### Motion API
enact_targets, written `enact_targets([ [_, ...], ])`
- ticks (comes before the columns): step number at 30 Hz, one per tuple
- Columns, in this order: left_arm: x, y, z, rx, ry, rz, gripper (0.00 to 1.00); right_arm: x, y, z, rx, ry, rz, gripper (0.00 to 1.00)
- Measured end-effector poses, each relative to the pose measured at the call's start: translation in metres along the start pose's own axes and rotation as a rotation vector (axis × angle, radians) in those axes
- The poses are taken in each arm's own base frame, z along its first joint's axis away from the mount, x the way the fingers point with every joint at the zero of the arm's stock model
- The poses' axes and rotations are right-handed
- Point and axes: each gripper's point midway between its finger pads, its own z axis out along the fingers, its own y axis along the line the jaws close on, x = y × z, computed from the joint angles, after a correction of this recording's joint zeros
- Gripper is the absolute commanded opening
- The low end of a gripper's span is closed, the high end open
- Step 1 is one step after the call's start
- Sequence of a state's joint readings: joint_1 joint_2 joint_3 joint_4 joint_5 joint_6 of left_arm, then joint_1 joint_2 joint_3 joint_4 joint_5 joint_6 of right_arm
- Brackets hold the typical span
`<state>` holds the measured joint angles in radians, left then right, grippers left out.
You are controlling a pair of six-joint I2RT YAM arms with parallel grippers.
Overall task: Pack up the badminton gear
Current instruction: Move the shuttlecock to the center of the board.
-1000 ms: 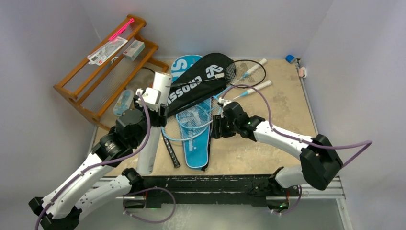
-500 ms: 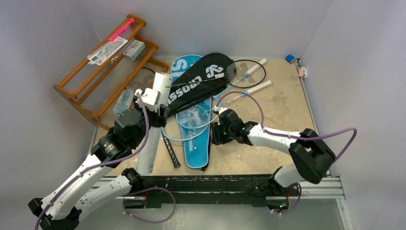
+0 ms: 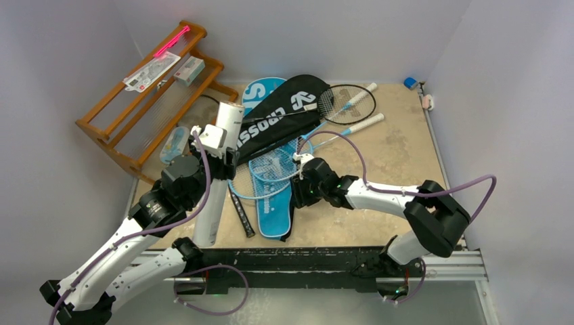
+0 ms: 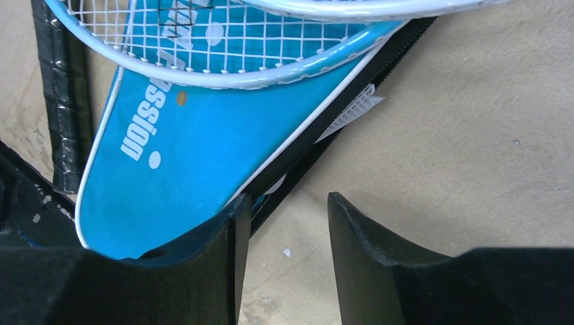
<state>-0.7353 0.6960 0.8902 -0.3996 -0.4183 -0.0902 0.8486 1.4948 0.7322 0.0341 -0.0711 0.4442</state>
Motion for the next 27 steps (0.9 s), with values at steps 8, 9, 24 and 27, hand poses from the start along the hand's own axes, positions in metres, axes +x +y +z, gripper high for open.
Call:
enact_targets([
  [8, 0.000, -0.003, 0.000, 0.017, 0.000, 0.004, 0.53, -0.002, -0.001, 0.001, 0.008, -0.011, -0.001, 0.46],
  [9, 0.000, -0.004, 0.000, 0.025, 0.001, 0.004, 0.53, -0.002, -0.002, 0.001, 0.010, -0.013, -0.001, 0.46],
  [24, 0.055, -0.044, 0.049, 0.100, 0.214, -0.025, 0.62, 0.021, 0.015, -0.002, -0.040, -0.051, -0.075, 0.52],
  [27, 0.062, -0.043, 0.056, 0.093, 0.243, -0.060, 0.61, 0.019, 0.020, -0.001, -0.038, -0.072, -0.101, 0.54],
])
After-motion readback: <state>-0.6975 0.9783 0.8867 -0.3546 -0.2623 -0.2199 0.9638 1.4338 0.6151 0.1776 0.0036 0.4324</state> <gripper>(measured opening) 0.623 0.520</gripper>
